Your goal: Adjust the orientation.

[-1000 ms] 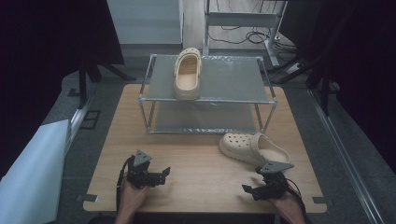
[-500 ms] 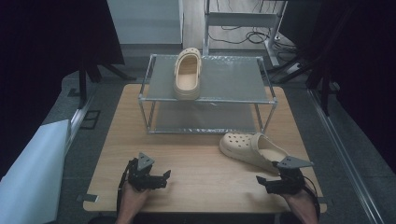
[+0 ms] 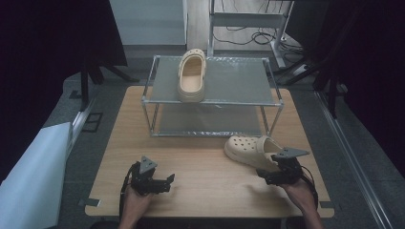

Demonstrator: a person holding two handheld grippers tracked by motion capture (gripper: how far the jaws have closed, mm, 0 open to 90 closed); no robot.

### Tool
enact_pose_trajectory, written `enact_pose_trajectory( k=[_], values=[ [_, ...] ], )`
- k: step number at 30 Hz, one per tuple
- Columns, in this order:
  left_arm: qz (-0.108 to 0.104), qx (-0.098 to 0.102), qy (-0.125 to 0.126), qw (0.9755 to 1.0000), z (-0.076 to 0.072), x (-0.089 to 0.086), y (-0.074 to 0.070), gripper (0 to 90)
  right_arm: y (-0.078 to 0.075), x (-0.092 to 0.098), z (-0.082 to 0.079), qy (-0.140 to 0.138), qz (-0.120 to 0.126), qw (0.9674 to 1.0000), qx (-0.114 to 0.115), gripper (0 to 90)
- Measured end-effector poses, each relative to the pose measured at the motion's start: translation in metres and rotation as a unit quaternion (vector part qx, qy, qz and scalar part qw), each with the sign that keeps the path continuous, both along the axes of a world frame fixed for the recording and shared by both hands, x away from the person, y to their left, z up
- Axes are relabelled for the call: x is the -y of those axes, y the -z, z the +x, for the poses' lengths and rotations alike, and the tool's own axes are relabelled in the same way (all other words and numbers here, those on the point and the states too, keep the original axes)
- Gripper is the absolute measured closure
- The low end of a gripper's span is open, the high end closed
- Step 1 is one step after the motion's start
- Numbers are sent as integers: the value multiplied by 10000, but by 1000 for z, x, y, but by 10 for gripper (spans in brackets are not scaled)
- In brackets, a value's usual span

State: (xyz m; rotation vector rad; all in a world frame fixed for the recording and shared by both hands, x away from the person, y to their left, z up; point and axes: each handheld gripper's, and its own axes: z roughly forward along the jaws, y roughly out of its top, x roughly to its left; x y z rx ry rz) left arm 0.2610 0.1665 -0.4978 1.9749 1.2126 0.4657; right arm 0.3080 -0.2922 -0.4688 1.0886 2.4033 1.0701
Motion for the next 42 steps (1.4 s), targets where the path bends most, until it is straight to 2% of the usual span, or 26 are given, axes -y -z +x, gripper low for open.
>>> enact_pose_trajectory(
  k=[4, 6, 9, 10, 19, 22, 25, 29, 34, 42],
  values=[
    [0, -7, 24, 10000, 0, 2, 0, 0, 1, -7, -1, -29, -41, 10000, -65, 123],
    [14, -31, 33, 10000, 0, 1, 1, 0, 0, -12, -4, -147, 180, 9995, -208, 132],
    [-15, -37, 28, 10000, 0, 1, 1, 0, -1, -19, -8, -235, 195, 9992, -261, 132],
    [-42, -39, 28, 10000, 0, 0, 0, 0, 0, -28, -12, -328, 219, 9988, -298, 133],
    [-86, -95, 29, 9999, 1, -2, 1, 0, 2, -60, -21, -308, 222, 9983, -449, 127],
    [-118, -101, 23, 9999, 1, -2, 1, 0, 4, -72, -22, -372, 200, 9978, -515, 121],
    [-129, -107, 27, 9999, 1, -3, 1, 0, 4, -87, -24, -475, 138, 9975, -507, 111],
    [-144, -108, 30, 9998, 1, -3, 1, 0, 4, -98, -24, -572, 74, 9972, -475, 111],
    [-145, -117, 25, 9998, 1, -4, 1, 0, 1, -92, -26, -537, 86, 9976, -424, 125],
    [-162, -137, 22, 9998, 2, -3, 2, 0, -4, -62, -44, -238, 129, 9992, -292, 133]
  ],
)
